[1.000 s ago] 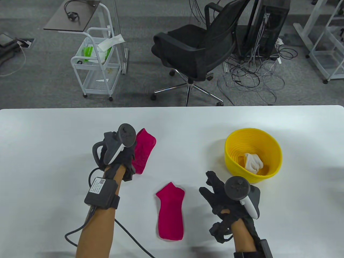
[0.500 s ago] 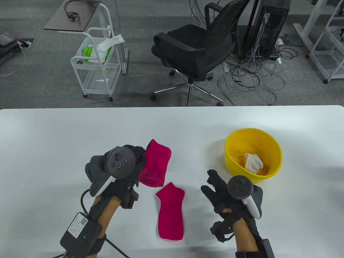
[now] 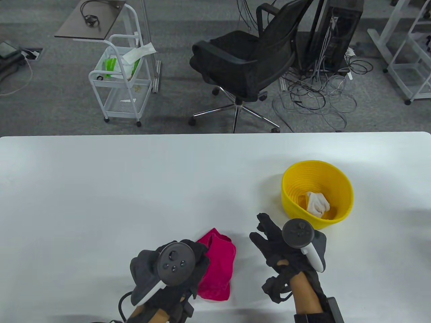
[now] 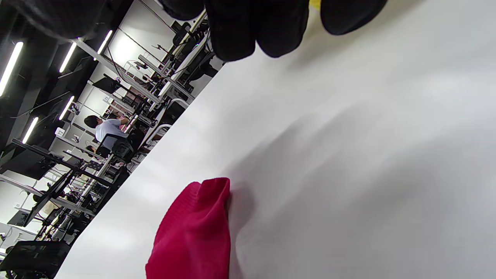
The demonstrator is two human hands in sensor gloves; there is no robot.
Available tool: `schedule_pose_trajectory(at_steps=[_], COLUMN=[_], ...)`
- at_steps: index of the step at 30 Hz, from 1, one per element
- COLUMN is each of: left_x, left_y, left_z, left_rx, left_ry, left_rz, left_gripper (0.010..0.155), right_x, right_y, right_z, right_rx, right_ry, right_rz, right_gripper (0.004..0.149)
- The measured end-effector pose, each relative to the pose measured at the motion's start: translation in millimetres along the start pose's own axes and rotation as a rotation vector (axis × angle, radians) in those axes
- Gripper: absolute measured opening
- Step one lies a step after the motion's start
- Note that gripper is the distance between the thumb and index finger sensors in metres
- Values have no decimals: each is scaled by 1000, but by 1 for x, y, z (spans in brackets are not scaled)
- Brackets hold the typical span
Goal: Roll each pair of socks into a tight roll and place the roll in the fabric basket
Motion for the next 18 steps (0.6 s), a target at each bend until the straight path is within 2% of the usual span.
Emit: schedule_pose_trajectory(at_steps=[4, 9, 18], left_x=[15, 36, 60], left_y=[0, 4, 27], left_z=[-4, 4, 44], left_rx=[-2, -29, -142], left_ry=[62, 125, 157], left_rz=[-26, -43, -97], left_gripper=[43, 43, 43], right_x=[-2, -3, -3], right_y=[0, 2, 2], right_z=[2, 3, 3], right_rx=[-11, -21, -21], right_ry=[-11, -21, -24], right_rz=[-5, -8, -5], right_gripper=[80, 80, 80])
Point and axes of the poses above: the tracker on the back of each hand, its own y axis roughly to the little-finger side, its own z axis roughly from the wrist to the fingertips, x = y × z, the point moved 2 cm from there along z, roughly from the wrist to the fingertips, and after that the axes turned 8 degrees about -x, right-handed, at the moved point
